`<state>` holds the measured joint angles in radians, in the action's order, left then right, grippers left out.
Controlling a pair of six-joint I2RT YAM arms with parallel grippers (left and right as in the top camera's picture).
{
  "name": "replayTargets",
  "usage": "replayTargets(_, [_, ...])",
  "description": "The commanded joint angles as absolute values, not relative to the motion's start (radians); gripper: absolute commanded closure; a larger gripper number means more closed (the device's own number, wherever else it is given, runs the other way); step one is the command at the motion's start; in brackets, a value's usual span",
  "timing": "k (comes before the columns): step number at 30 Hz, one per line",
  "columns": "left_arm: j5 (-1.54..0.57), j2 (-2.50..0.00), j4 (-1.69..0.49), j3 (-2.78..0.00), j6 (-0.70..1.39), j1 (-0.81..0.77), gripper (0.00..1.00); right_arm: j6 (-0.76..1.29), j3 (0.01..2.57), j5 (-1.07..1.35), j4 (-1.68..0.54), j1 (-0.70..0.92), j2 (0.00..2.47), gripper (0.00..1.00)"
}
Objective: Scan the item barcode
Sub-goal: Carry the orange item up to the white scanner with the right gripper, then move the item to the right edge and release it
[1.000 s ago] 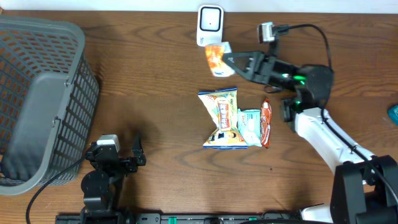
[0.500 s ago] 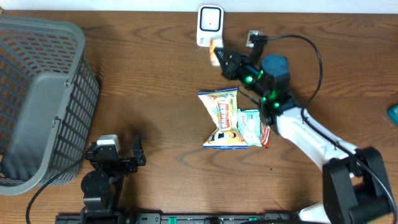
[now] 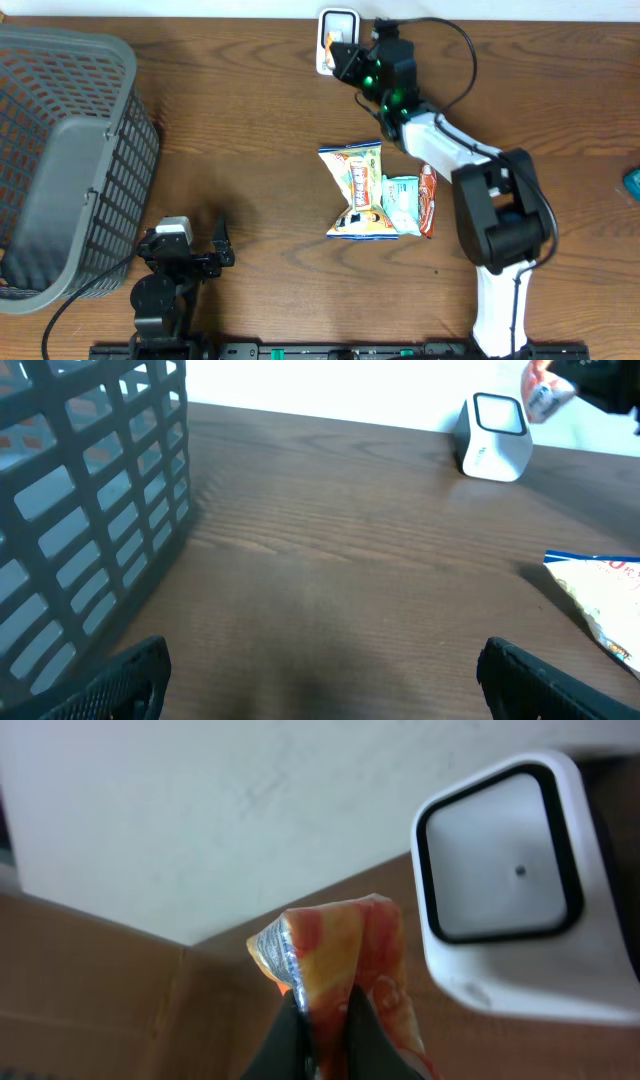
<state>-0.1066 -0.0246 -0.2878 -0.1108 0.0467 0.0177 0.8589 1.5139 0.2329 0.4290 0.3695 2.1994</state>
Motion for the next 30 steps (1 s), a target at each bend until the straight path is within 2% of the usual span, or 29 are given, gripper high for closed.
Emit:
replayTargets(1, [-0.12, -0.024, -0.313, -0.096, 0.03, 0.021, 0.02, 0.868, 1.685, 0.194, 0.397, 0.363, 2.28, 0.99])
replayTargets(9, [-0.12, -0.024, -0.313, -0.096, 0.03, 0.021, 0.02, 0.936, 1.964, 0.162, 0.241, 0.347, 2.473, 0.99])
replayTargets(17, [-0.12, -0.024, -0.313, -0.096, 0.03, 0.021, 0.02, 0.956, 1.988, 0.179, 0.232, 0.326, 2.506, 0.99])
replayTargets(21, [-0.12, -0.024, -0.313, -0.096, 0.03, 0.021, 0.02, 0.871, 1.998, 0.231, 0.213, 0.323, 2.486, 0.99])
replayTargets(27, [-0.12, -0.024, -0.313, -0.096, 0.03, 0.021, 0.02, 0.795, 1.998, 0.224, -0.009, 0.268, 2.36, 0.99])
replayTargets(30, [-0.12, -0.024, -0.313, -0.096, 0.03, 0.021, 0.02, 0.794, 1.998, 0.156, -0.191, 0.215, 2.28, 0.99])
